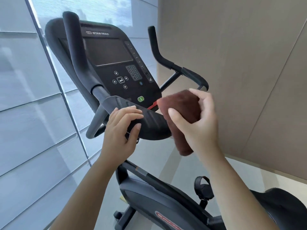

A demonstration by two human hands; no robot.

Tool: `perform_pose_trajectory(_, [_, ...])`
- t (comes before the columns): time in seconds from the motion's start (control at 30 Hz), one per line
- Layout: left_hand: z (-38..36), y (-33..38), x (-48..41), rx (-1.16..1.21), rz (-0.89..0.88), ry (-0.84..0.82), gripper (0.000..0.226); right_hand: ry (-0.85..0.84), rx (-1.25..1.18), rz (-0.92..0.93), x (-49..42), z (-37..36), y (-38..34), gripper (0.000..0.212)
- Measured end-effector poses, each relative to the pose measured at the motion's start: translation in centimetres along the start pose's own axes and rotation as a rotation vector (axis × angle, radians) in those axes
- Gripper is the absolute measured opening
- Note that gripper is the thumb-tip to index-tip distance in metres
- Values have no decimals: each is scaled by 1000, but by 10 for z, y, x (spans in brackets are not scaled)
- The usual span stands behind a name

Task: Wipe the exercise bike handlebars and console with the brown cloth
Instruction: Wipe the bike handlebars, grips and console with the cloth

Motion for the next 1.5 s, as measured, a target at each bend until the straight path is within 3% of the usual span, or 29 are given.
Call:
perform_pose_trajectory(0.13, [-10,5,0,14,23,12,28,-346,333,-23,-13,-57,22,56])
perform_pose_trajectory(0.2, [-16,9,-1,34,36,22,26,-404,409,-6,-9,-56,31,62])
perform_pose_trajectory(0.37, [-23,14,-6,41,54,38,22,-457,439,121,-16,-43,34,59])
perform_pose_trajectory(0.6, [-25,12,1,-58,151,86,23,-479,378,37,-38,-13,81,54])
perform_pose_trajectory(0.77, [-27,12,-3,-84,178,135,24,-337,327,41,-82,1,77,53])
perform_pose_trajectory(0.93, [-22,18,1,-113,150,185,23,-524,436,116,-46,-49,63,48])
perform_pose_trajectory(1.03, [-15,18,1,-126,149,208,22,-537,372,77,-43,-51,64,50])
perform_pose_trajectory(1.27, [3,9,-1,-101,162,257,21,-576,353,239,-31,-61,40,52])
perform_pose_trajectory(1.4, [7,10,3,-71,176,214,22,-564,333,275,-28,-57,36,43])
perform_pose_trajectory(1.5, [13,14,6,-195,188,159,21,-607,331,268,-30,-52,46,41])
Point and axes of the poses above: each hand's wrist, its own x-axis away from the middle knuckle, its own z-axis out of the back of the hand, y = z × x, the point moved 10 cm from there along -x, towards the middle knuckle, and after that the axes turned 13 degrees about -x, right-handed, at the moved point
